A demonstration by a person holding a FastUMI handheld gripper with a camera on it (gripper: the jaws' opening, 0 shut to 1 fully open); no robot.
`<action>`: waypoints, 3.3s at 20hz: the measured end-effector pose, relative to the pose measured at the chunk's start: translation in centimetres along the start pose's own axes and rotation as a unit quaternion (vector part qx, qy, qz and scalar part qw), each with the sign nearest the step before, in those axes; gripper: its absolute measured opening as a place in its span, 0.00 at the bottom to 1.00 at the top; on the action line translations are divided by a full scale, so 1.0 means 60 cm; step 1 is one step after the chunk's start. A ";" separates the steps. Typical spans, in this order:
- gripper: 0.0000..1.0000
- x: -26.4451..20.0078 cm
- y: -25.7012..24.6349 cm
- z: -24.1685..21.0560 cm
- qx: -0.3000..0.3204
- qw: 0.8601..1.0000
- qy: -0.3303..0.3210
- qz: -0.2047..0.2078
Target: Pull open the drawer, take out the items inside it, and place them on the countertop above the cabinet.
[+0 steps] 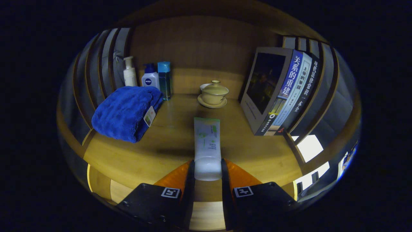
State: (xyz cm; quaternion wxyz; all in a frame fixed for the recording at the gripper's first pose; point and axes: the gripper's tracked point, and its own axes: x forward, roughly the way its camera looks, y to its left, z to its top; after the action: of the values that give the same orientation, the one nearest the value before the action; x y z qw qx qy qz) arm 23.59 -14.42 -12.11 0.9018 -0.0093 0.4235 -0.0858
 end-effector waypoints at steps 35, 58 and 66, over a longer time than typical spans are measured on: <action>0.99 -0.353 -0.018 0.058 0.006 0.952 -0.301 -0.057; 0.98 -0.349 0.025 -0.343 0.042 0.946 -0.321 0.011; 0.98 -0.293 0.059 -0.406 0.027 0.959 -0.280 0.024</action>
State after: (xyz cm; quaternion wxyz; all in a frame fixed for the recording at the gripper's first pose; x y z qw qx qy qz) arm -5.52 -6.70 -14.66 0.9860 0.0016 0.1516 -0.0699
